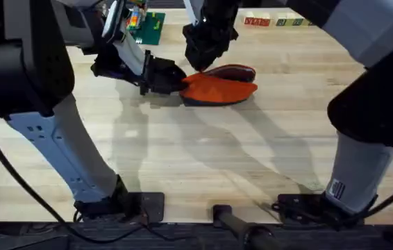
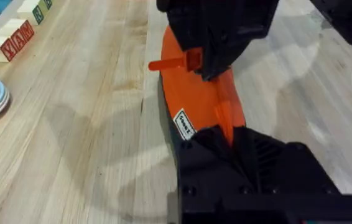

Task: Unzip the bag, pick up the pens from the table one at a time and place them inside, then zip the bag closed.

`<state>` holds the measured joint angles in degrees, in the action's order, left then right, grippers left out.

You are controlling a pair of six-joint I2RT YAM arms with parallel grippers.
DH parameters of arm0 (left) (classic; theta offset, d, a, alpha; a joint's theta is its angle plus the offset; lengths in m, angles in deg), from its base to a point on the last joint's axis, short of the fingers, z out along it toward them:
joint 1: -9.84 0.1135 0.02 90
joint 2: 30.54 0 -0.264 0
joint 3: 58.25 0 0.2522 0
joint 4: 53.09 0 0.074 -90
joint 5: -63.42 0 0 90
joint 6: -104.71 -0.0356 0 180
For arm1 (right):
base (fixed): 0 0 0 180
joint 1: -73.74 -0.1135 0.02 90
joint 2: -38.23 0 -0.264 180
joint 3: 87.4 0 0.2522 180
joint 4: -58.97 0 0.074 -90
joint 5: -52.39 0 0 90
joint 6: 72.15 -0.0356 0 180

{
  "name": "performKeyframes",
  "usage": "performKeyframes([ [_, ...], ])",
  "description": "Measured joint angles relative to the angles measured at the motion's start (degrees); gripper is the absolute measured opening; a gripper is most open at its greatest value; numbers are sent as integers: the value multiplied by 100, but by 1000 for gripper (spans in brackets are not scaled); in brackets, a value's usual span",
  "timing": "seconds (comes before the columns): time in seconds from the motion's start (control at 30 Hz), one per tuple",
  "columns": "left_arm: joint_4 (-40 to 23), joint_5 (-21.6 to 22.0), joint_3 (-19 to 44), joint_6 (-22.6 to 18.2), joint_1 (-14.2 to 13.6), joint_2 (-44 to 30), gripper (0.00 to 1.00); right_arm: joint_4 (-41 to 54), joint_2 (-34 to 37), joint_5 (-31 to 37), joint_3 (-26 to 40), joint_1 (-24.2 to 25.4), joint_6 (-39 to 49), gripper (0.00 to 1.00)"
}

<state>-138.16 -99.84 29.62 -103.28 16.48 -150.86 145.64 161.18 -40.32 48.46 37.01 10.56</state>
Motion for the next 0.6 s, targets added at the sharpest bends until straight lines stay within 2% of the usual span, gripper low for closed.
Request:
performKeyframes([
  [0.3, -2, 46, 0, -1, -2, 1, 42, 204, 1, 142, 11, 69, -2, 33],
  [0.6, -2, 19, 0, -2, -2, 1, 42, 468, 1, 50, 11, 497, -4, 33],
])
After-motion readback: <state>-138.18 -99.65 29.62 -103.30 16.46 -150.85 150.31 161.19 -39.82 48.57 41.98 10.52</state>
